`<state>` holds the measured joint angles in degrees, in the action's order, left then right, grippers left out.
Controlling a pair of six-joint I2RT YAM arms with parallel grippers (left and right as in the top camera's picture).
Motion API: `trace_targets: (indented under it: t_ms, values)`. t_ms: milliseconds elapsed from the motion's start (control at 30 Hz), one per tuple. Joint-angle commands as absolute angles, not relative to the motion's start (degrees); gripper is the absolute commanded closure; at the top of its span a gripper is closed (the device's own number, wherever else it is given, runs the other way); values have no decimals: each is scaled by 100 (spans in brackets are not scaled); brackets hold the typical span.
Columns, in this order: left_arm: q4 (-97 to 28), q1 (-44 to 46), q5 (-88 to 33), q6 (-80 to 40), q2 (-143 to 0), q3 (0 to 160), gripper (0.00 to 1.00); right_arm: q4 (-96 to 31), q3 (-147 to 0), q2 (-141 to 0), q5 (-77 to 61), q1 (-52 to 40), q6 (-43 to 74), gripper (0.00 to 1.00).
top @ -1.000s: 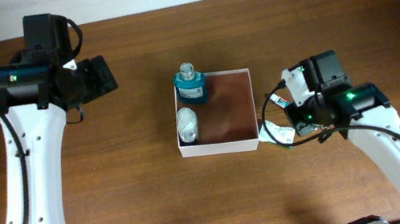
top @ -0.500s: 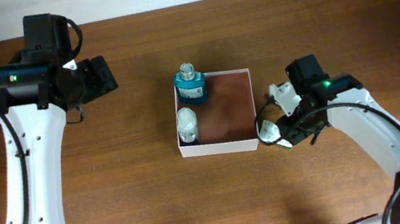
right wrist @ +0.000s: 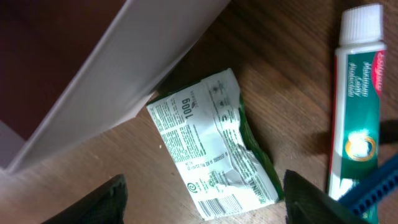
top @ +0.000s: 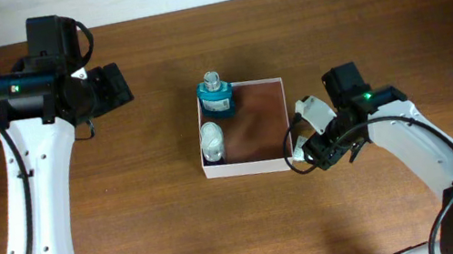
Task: Pack container
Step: 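Lift the soap packet and carry it left over the box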
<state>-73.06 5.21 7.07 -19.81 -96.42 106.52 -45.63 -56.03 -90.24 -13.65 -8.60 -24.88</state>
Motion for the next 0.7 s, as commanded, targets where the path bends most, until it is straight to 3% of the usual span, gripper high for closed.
trace_targets:
  t_ms: [0, 667]
  values:
    - [-7308, 508, 733, -2008, -9583, 10702, 1, -4364, -5360, -9054, -1487, -829, -2757, 26]
    - [-7308, 508, 733, -2008, -9583, 10702, 0, -3715, -4893, -9494, -1415, -827, -3009, 28]
